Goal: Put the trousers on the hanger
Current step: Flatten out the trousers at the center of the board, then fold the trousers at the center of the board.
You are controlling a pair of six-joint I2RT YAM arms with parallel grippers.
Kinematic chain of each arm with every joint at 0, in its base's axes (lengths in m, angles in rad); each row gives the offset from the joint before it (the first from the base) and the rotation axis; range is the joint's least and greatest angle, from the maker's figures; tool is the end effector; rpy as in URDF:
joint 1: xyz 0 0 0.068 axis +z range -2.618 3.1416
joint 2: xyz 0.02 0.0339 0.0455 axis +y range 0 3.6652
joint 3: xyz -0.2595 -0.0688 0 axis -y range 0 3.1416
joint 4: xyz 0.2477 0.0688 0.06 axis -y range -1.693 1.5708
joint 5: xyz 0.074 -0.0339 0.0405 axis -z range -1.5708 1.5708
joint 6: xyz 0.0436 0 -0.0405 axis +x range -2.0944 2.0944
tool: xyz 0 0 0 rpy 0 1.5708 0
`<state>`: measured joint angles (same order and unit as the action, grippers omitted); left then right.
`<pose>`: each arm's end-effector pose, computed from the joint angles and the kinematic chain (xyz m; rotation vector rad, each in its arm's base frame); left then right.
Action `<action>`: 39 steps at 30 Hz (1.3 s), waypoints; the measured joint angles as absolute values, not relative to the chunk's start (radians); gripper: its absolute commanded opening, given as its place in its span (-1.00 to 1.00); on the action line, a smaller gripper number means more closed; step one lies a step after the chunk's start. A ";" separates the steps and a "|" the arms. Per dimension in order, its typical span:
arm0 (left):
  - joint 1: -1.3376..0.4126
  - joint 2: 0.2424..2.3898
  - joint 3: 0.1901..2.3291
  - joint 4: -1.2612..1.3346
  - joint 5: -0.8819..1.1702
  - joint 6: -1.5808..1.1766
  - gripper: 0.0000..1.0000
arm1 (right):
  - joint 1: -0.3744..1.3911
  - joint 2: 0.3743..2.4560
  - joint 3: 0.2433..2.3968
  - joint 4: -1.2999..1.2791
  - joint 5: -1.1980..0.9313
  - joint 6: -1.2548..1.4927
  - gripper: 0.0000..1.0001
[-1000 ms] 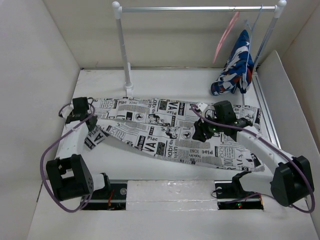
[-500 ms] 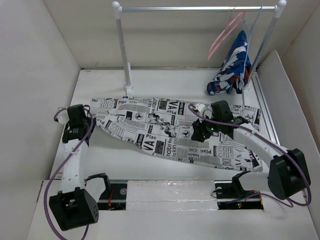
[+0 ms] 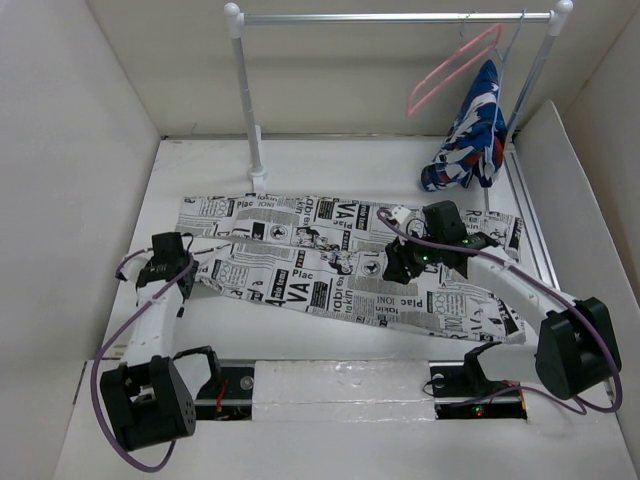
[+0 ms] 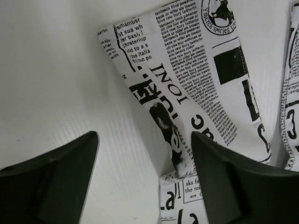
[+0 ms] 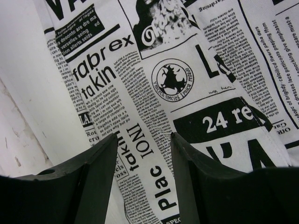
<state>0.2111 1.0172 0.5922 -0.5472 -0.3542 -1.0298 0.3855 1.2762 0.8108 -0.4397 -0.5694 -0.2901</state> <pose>0.1911 0.0564 0.1919 -1.5384 1.9196 0.1016 0.2333 0.1200 0.2172 -1.0275 2.1904 0.7433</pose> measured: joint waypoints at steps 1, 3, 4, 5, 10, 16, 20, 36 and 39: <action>0.211 1.012 0.598 -0.556 -0.363 -1.027 0.75 | 0.385 1.276 0.811 -0.440 -0.570 -0.291 0.10; 0.211 0.990 0.613 -0.568 -0.376 -1.027 0.81 | 0.385 1.276 0.811 -0.440 -0.572 -0.292 0.10; 0.211 0.971 0.621 -0.574 -0.382 -1.028 0.80 | 0.385 1.277 0.811 -0.440 -0.573 -0.292 0.10; 0.211 0.953 0.631 -0.579 -0.392 -1.030 0.81 | 0.385 1.277 0.812 -0.441 -0.574 -0.292 0.10; 0.211 0.948 0.709 -0.587 -0.455 -1.047 0.81 | 0.385 1.278 0.826 -0.442 -0.577 -0.293 0.10; 0.216 1.188 0.735 -0.588 -0.424 -1.127 0.21 | 0.385 1.278 0.828 -0.443 -0.577 -0.293 0.11; 0.329 1.284 0.710 -0.565 -0.343 -1.135 0.26 | 0.381 1.270 0.828 -0.453 -0.577 -0.295 0.24; 0.620 1.218 0.585 -0.369 -0.175 -0.973 0.51 | 0.378 1.233 0.830 -0.476 -0.576 -0.297 0.30; 0.602 1.188 0.566 -0.330 -0.134 -0.966 0.57 | 0.378 1.224 0.830 -0.486 -0.567 -0.294 0.30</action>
